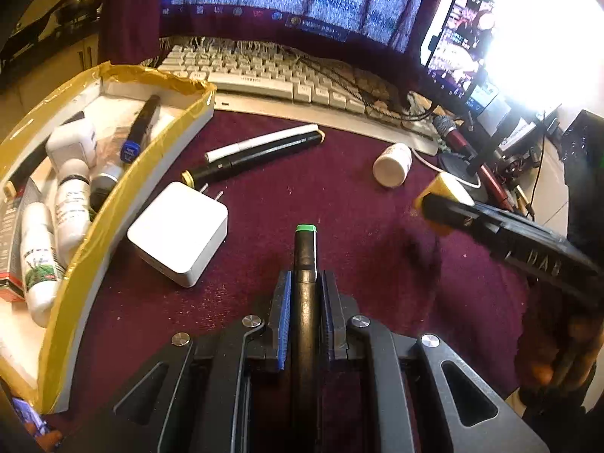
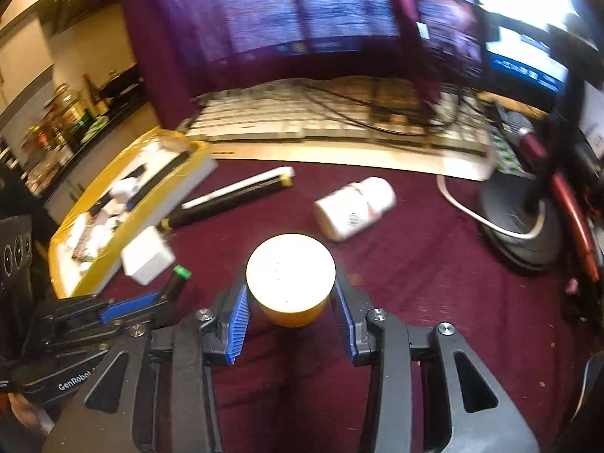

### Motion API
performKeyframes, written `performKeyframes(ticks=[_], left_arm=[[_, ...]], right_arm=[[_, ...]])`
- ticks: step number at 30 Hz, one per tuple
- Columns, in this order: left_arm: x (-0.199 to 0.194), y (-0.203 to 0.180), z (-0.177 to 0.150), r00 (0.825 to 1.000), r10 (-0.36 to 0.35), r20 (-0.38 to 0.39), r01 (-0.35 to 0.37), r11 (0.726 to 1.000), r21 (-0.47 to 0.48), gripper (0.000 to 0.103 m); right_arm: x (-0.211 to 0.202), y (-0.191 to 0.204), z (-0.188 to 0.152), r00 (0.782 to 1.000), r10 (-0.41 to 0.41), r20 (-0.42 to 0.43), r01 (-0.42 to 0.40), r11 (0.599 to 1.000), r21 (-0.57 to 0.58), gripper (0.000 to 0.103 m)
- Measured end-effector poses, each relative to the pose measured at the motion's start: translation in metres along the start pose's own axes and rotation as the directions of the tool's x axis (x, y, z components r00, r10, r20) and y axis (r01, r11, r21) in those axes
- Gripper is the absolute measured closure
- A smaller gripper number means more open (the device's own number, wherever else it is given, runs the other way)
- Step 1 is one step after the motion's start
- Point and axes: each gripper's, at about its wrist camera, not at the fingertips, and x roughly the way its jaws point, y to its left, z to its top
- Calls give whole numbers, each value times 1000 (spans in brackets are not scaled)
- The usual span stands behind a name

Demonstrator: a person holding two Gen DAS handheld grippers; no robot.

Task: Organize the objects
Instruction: 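Lift the yellow jar and green-capped marker toward the tray, then carry the jar and marker over the tray and open both tools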

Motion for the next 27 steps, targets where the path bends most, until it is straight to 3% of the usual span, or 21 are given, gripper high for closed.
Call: performKeyframes(ticks=[15, 27], left_arm=[[-41, 43, 15, 995, 42, 92, -35, 997, -75, 91], [-66, 79, 39, 986, 70, 153, -53, 992, -114, 91]], right_arm=[[23, 68, 28, 997, 72, -22, -74, 990, -117, 65], [52, 118, 58, 995, 85, -45, -92, 974, -209, 65]])
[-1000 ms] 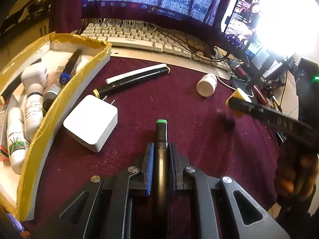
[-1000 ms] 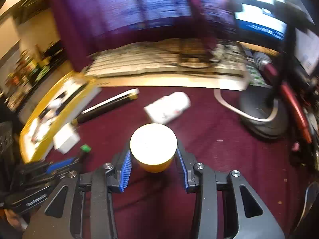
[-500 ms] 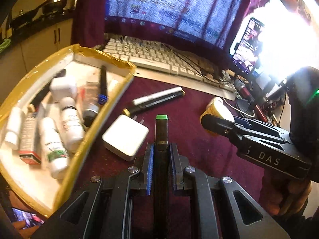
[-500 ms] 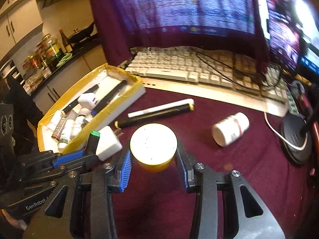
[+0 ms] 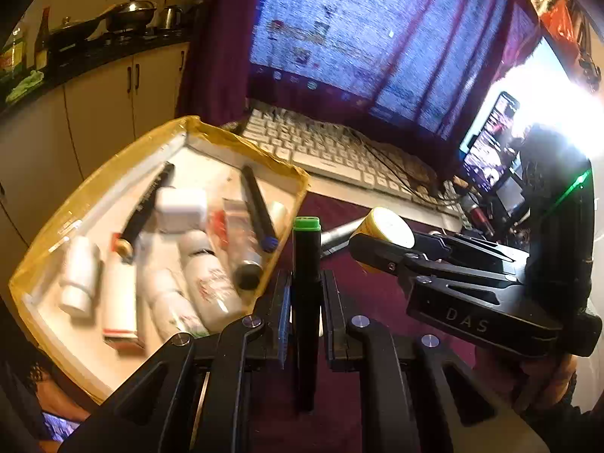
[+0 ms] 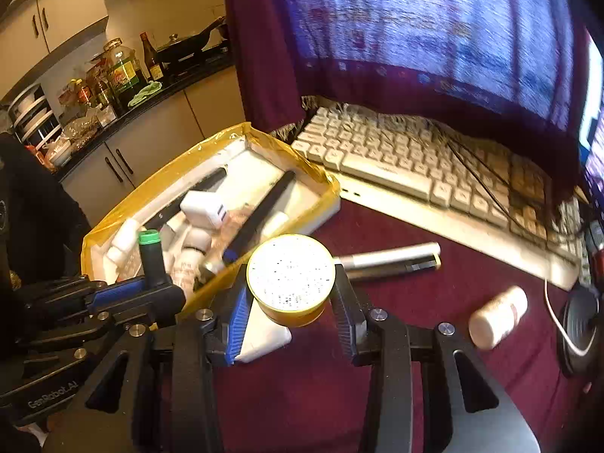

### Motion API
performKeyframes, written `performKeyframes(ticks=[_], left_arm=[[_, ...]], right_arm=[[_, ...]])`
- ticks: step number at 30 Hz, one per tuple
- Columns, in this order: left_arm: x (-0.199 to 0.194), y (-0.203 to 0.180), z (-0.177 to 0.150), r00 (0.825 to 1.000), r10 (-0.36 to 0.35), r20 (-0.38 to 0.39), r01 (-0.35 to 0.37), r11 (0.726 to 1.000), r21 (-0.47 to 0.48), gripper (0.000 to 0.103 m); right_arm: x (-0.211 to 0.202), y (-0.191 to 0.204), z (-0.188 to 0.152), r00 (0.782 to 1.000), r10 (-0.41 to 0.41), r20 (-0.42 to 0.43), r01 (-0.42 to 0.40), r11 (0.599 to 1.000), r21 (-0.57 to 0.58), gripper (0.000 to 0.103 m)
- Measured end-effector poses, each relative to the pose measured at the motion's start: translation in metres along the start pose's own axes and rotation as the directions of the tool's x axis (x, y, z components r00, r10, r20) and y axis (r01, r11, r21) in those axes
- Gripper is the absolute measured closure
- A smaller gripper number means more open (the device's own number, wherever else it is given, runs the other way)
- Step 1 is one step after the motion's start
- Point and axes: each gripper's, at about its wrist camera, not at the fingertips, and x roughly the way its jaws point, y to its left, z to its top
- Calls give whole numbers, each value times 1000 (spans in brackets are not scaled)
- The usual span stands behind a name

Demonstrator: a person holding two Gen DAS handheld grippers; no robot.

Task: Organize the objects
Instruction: 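Carry the jar and marker over the tray and open both tools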

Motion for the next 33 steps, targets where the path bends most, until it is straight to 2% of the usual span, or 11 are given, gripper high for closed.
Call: performKeyframes(ticks=[5, 12, 14, 21, 28, 33], left_arm=[[-4, 16, 10, 1000, 2, 6, -2, 1000, -18, 91], [-24, 27, 11, 996, -93, 1, 93, 994, -52, 91], [-31, 31, 14, 995, -96, 2, 96, 994, -56, 91], [-48, 56, 44, 999, 26, 40, -25, 999, -33, 91], [0, 72, 61, 999, 42, -20, -43, 998, -38, 91], [31, 75, 67, 995, 81, -58, -83, 996, -30, 91]], right_arm=[[13, 10, 14, 1000, 1, -6, -1, 1000, -28, 65], [30, 16, 23, 1000, 7, -24, -8, 999, -38, 65], [34, 18, 24, 1000, 7, -25, -8, 999, -41, 65], [45, 21, 35, 1000, 16, -17, -16, 999, -47, 65], [60, 28, 50, 999, 41, 2, -41, 999, -28, 65], [79, 34, 52, 999, 39, -10, -39, 999, -29, 65]])
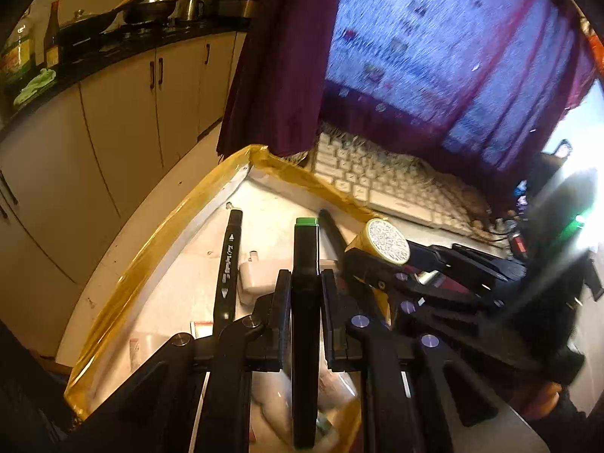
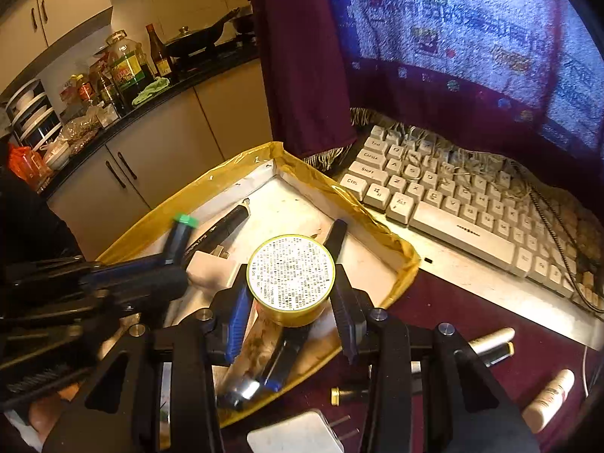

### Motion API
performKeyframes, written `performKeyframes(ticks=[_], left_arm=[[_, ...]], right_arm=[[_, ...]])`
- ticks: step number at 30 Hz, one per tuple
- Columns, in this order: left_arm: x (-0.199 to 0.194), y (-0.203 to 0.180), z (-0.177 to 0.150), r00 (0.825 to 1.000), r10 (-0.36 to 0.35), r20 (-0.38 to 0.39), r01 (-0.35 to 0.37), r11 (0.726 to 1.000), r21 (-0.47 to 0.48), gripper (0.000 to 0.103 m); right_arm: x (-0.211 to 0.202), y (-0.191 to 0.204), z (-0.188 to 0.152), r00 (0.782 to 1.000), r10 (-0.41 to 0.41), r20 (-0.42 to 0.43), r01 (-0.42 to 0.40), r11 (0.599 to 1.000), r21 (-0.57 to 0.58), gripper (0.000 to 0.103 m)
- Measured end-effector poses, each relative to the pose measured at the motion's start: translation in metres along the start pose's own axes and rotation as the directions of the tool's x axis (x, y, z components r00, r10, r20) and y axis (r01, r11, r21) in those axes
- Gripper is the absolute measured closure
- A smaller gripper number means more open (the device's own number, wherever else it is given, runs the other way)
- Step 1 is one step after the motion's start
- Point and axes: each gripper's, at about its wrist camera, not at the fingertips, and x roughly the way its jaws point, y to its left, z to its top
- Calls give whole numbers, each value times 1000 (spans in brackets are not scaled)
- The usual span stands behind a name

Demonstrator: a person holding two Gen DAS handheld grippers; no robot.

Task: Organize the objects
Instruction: 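Carry the jar and marker over the tray and open both tools, then lift both tools away from the tray back over the desk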

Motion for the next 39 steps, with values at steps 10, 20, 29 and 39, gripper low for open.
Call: performKeyframes(ticks=[10, 20, 29, 39], left_arm=[[22, 5, -4, 999, 47, -14, -47, 999, -7, 91], [-3, -1, -15, 985, 130, 111, -130, 991, -1, 41], [-41, -61, -48, 964, 179, 197, -203, 973, 109, 35], [-39, -94, -73, 986, 88, 141, -109, 983, 148, 32]], right_arm=[[12, -7, -3, 1000, 1, 9, -1, 1000, 27, 65], [-24, -22, -4, 997, 41, 57, -46, 996, 76, 51], [-83, -43, -50, 997, 29, 73, -37, 993, 111, 50], [-123, -85, -84, 996, -47, 71, 34, 985, 168, 50]])
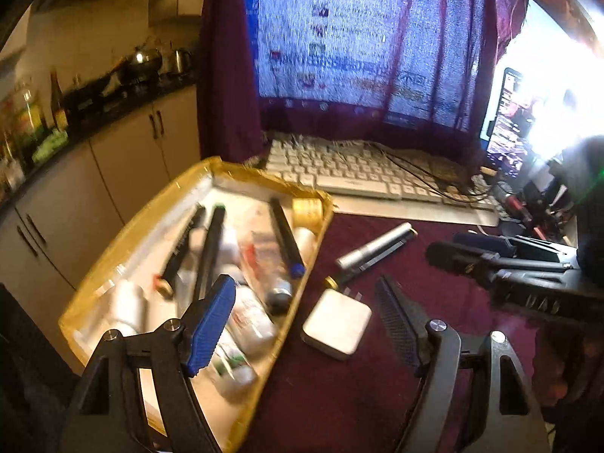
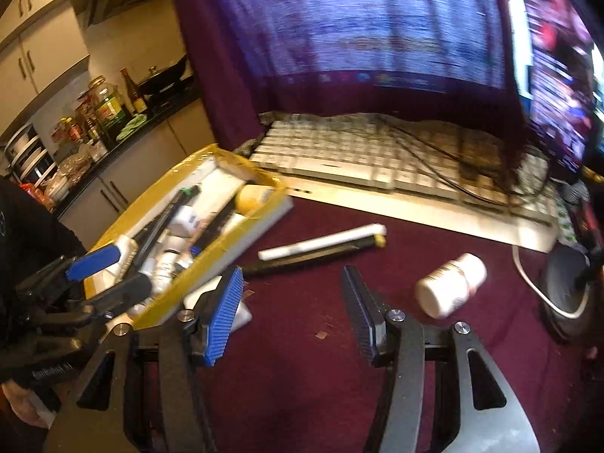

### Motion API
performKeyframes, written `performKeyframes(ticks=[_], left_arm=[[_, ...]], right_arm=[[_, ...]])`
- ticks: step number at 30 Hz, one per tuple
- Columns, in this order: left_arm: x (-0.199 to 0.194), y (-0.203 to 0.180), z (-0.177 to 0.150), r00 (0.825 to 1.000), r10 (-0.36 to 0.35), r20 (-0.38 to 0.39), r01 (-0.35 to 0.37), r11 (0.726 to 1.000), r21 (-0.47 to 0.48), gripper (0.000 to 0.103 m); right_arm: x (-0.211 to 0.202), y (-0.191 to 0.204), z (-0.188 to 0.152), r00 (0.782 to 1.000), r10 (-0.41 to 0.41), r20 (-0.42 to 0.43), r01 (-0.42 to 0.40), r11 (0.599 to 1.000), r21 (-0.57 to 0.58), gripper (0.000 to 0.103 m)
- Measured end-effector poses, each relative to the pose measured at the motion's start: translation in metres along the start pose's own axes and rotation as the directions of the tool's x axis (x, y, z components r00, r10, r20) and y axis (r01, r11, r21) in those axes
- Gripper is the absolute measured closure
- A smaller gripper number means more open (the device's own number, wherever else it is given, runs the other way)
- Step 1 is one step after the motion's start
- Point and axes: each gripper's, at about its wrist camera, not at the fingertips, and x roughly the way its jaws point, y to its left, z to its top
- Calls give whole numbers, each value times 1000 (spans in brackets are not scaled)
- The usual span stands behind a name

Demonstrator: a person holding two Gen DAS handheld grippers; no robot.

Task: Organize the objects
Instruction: 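Lift both tools away from the tray back over the desk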

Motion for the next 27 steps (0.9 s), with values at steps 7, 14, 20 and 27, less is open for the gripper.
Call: performKeyframes(ticks=[7, 14, 20, 27], left_arm=[[3, -7, -15, 993, -117, -21, 116, 992, -47, 31], [24, -49, -29, 991, -104, -89, 112, 990, 84, 23], [54, -56, -26, 988, -57, -146, 76, 989, 129, 23], [70, -55, -27, 986, -20, -166, 45, 988, 151, 21]], right_arm=[[-6, -34, -18, 1000, -21, -21, 22, 998, 66, 50], [-13, -54, -32, 999, -46, -19, 48, 993, 105, 50], [-17, -66, -38, 999, -54, -7, 55, 990, 129, 50], [-18, -77, -38, 998, -65, 1, 64, 988, 144, 50]])
